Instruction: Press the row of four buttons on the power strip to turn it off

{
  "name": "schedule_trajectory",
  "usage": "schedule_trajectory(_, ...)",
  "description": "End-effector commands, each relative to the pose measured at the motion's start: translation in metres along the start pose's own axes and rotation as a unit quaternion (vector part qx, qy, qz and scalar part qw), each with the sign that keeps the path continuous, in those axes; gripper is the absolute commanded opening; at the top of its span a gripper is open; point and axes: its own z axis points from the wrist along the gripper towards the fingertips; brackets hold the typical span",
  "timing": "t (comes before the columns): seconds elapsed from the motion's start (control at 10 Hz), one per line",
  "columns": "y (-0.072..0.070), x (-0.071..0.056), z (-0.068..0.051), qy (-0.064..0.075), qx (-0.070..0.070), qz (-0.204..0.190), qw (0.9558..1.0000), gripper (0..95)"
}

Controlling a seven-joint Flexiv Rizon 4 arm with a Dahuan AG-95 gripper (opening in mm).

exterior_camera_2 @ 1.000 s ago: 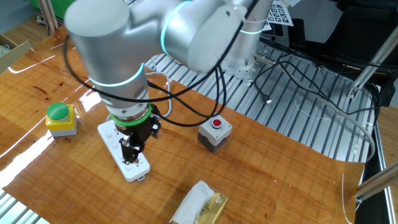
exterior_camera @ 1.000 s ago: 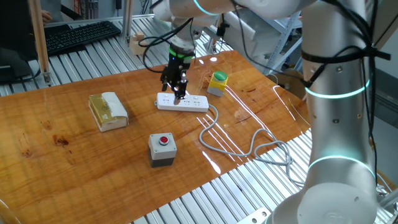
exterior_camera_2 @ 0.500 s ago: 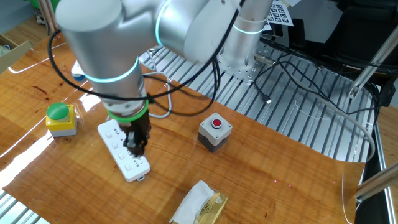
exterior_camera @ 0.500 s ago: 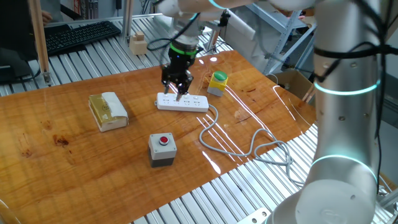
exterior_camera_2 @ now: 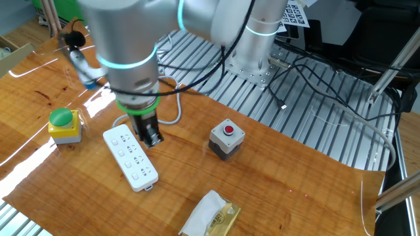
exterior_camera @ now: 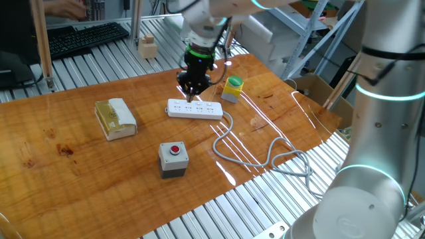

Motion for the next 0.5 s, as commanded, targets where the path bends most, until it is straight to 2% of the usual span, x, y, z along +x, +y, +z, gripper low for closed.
schedule_trajectory(0.1, -0.018, 0.010, -0.012, -0.057, 0.006, -0.317, 0.9468, 0.0)
schedule_trajectory(0.3, -0.019, 0.014, -0.013, -0.056, 0.017, -0.319, 0.9460, 0.0)
schedule_trajectory(0.5, -0.022, 0.024, -0.013, -0.056, 0.031, -0.318, 0.9460, 0.0)
